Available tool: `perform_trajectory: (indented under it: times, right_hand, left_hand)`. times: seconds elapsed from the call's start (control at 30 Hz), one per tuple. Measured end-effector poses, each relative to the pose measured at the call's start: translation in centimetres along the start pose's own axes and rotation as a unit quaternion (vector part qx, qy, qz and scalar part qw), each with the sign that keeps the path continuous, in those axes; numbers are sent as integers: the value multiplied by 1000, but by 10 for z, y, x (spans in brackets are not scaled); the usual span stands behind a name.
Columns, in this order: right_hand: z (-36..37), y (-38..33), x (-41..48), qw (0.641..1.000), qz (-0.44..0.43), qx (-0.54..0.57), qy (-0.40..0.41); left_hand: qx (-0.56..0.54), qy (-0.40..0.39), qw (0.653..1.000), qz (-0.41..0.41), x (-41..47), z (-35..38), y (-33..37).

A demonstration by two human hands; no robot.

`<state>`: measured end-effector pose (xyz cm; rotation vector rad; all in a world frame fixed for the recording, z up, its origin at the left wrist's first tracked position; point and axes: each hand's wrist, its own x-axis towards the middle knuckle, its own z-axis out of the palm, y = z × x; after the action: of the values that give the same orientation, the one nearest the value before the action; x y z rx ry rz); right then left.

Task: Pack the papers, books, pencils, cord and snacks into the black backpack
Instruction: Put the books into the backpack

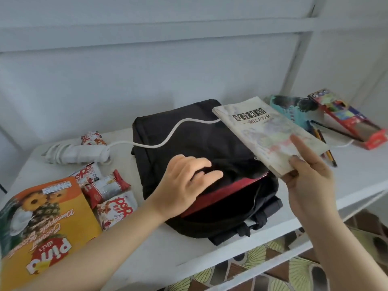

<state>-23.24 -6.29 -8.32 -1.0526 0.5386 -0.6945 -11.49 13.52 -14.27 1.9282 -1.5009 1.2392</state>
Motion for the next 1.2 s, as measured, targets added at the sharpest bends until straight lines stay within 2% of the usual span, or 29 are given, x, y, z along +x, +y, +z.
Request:
perform_trajectory:
  times: [0.07,0.13,0.27,0.37,0.43,0.53,0.63,0.7,0.73,0.8,0.87,0.93,1.0,1.13,1.2]
  right_hand:
    - [-6,-4,0,1000,-7,8,5]
    - [-12,-5,0,1000,-10,14,17]
    - [-21,-5,-3,999,-3,21,37]
    - [-25,-2,-6,999,2,15,52]
    - [-27,-1,-9,998,2,11,60]
    - [-31,1,-13,998,-3,0,66]
    - [-34,5,-17,998,-8,-6,63]
    - [-36,10,-19,998,-8,-5,61]
    - [-37,13,-20,998,-7,-5,59]
    - [-39,18,-22,999,-3,-9,53]
    - [-42,22,-23,999,0,-15,51]
    - [-45,25,-25,998,5,-16,62]
    - [-49,26,-27,997,9,-11,73]
    - [-55,26,-28,996,17,-3,86]
    - [-58,27,-28,996,21,-3,86]
  left_hand:
    - [44,-25,997,52,8,4,-16]
    - [21,-117,990,74,14,8,-28]
    - [6,-287,958,-10,24,9,-28]
    - [43,-373,927,-24,38,9,-15]
    - [-10,-378,922,-84,50,9,-15]
    - [-144,-358,888,-249,67,9,-47]
    - [-152,-323,869,-344,67,13,-86]
    - [-106,-320,883,-326,62,19,-91]
    - [-85,-307,902,-290,58,22,-89]
    - [-44,-275,946,-166,48,27,-82]
    - [-38,-264,962,-59,39,26,-76]
    - [-25,-275,961,8,30,26,-74]
    - [12,-323,945,49,24,26,-70]
    - [49,-425,902,50,21,28,-67]
    - [50,-428,902,34,26,30,-67]
